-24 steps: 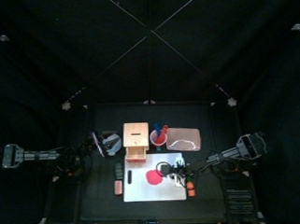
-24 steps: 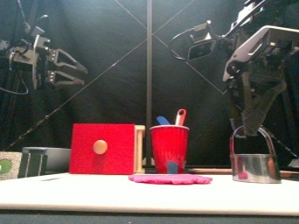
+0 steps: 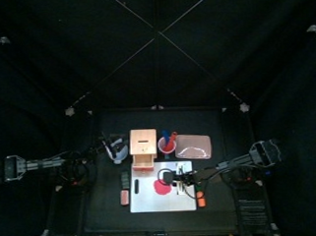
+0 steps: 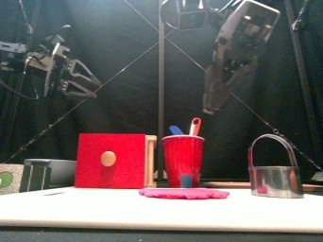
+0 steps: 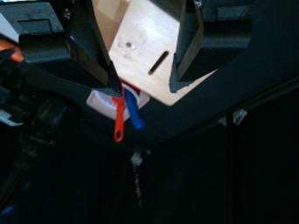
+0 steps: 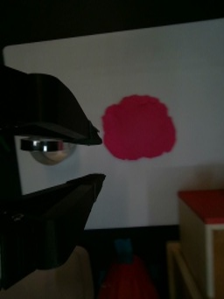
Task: Get the cutter from the drawer then cut the dough then place the extra dough in the bowl
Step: Shut the drawer
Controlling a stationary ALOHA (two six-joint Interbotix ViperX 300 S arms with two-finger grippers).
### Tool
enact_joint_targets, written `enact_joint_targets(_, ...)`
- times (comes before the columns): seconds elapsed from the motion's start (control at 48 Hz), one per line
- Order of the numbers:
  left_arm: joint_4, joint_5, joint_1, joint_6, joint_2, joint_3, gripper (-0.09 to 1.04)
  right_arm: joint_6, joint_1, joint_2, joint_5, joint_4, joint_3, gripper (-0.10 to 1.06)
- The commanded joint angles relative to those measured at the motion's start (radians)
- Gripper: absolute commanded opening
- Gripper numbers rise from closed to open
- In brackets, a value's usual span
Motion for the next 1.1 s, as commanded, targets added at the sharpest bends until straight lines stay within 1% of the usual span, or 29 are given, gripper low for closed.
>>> enact_joint_targets(0.021,0.052,0.264,0.124,0.002,0.046,-0.143,0.83,-0.002,-0.04,-0.012,-0.094,-0.008,-0.041,0.69)
enact_joint_targets(0.062,0.083,0.344,0.156,0.003,0.063,-0.186,0.82,-0.002,-0.051,-0.006,-0.126,-0.009,-0.043,0.66)
enact_joint_targets(0.104,0.118,0.394,0.181,0.003,0.081,-0.222,0.8,-0.002,-0.06,0.002,-0.158,-0.011,-0.041,0.64)
enact_joint_targets(0.188,0.207,0.44,0.209,0.003,0.112,-0.282,0.74,-0.002,-0.081,0.02,-0.229,-0.006,-0.04,0.56)
enact_joint_targets(0.25,0.276,0.468,0.23,0.002,0.141,-0.327,0.66,-0.002,-0.092,0.037,-0.272,-0.003,-0.04,0.5)
enact_joint_targets(0.333,0.33,0.505,0.255,0.003,0.17,-0.371,0.56,-0.003,-0.097,0.064,-0.322,-0.003,-0.051,0.43)
enact_joint_targets(0.417,0.374,0.574,0.259,0.003,0.207,-0.414,0.44,-0.003,-0.1,0.091,-0.347,-0.003,-0.064,0.37)
enact_joint_targets(0.542,0.428,0.667,0.261,0.003,0.261,-0.465,0.36,-0.003,-0.1,0.14,-0.36,-0.009,-0.097,0.28)
enact_joint_targets(0.708,0.48,0.756,0.264,0.008,0.354,-0.558,0.35,-0.008,-0.098,0.199,-0.365,-0.014,-0.153,0.17)
enact_joint_targets(0.833,0.494,0.859,0.273,0.043,0.437,-0.643,0.35,-0.005,-0.094,0.249,-0.365,-0.005,-0.19,0.1)
enact_joint_targets(0.938,0.474,0.945,0.275,0.115,0.508,-0.715,0.35,-0.003,-0.094,0.29,-0.364,0.0,-0.209,0.09)
enact_joint_targets(1.104,0.377,1.032,0.296,0.258,0.623,-0.831,0.35,-0.002,-0.094,0.334,-0.36,0.032,-0.241,0.09)
